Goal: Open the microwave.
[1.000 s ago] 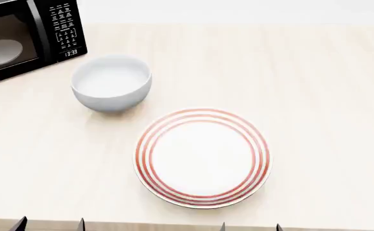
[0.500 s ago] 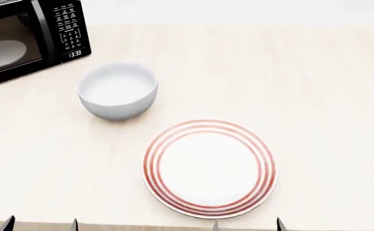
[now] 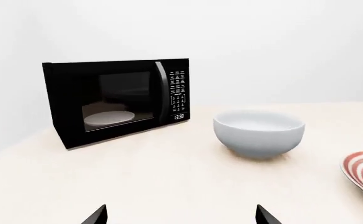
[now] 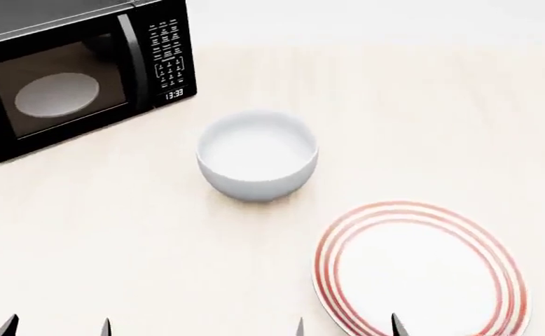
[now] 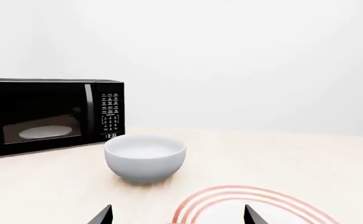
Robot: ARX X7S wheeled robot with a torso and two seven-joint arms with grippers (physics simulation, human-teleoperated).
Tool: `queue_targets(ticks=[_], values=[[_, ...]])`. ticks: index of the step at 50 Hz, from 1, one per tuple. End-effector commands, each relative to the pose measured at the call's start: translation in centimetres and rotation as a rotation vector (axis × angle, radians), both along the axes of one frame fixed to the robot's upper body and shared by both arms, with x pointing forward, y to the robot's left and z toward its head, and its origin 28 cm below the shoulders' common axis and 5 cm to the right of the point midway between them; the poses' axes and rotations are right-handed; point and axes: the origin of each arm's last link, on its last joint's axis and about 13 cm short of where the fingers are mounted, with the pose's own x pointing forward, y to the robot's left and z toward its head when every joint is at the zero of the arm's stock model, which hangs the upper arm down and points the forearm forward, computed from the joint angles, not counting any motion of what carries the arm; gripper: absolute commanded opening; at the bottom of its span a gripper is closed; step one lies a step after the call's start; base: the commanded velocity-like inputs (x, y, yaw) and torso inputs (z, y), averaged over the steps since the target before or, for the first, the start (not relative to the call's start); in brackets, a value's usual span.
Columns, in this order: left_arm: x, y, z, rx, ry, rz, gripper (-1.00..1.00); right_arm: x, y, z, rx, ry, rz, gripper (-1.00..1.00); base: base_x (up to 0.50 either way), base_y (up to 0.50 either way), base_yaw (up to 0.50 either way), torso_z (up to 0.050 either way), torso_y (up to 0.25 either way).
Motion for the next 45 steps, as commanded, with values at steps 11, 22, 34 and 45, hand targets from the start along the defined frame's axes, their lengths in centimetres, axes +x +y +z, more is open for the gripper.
queue_targets(ticks=[11, 22, 34, 45], values=[[0.01, 0.0, -0.11, 0.004, 0.003, -0.001, 1.0, 0.01, 0.21, -0.13, 0.008, -0.005, 0.031, 1.0, 0.29, 0.46, 0.0, 0.0, 0.0], [-0.05, 0.02, -0.1, 0.004, 0.003, -0.004, 1.0, 0.11, 0.26, -0.31, 0.008, 0.001, 0.042, 1.0, 0.35, 0.46, 0.0, 0.0, 0.0], [0.04, 0.06, -0.19, 0.007, 0.006, -0.005, 1.0, 0.35, 0.3, -0.53, 0.013, 0.004, 0.05, 1.0, 0.47, 0.36, 0.0, 0.0, 0.0], [0.07, -0.01, -0.3, 0.016, 0.006, -0.01, 1.0, 0.36, 0.29, -0.58, 0.015, 0.005, 0.05, 1.0, 0.5, 0.29, 0.0, 0.0, 0.0]])
